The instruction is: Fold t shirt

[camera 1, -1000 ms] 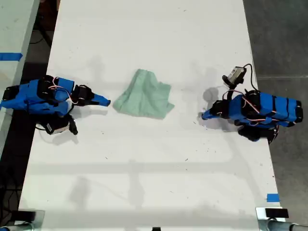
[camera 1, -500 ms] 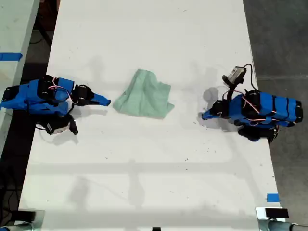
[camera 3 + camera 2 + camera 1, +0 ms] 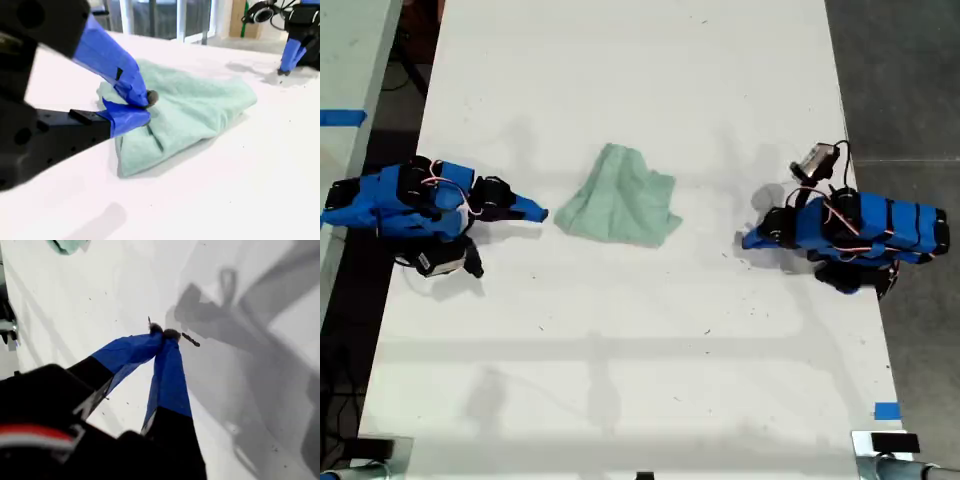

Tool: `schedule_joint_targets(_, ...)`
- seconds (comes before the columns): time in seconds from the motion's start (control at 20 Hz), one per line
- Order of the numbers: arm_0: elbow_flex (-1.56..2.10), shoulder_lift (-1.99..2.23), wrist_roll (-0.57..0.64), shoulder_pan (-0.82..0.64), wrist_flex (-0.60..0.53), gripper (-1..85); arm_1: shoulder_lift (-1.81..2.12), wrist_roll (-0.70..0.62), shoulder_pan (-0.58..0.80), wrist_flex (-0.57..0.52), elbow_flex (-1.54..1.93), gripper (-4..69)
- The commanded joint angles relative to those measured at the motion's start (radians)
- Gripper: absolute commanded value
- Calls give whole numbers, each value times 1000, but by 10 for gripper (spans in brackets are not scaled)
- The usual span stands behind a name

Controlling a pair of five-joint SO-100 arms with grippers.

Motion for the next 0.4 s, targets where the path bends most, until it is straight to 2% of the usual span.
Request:
schedule_joint_targets(0.0, 2, 5, -192, 0, 100, 5, 12, 74, -74, 9, 49, 0)
schedule_joint_targets(0.05, 0, 5, -216, 17, 117, -1, 11, 8, -91, 11, 49, 28)
schedule_joint_targets(0.1, 2, 5, -225, 40, 117, -1, 9, -89, -86, 12, 49, 22)
schedule_joint_targets(0.2, 8, 5, -255, 71, 109, -1, 9, -80, -95, 12, 49, 22)
schedule_joint_targets(0.25, 14, 5, -290, 97, 101, -1, 9, -163, -94, 11, 49, 22)
schedule_joint_targets(0.35, 20, 5, -295, 137, 97, -1, 9, -167, -135, 14, 48, 39)
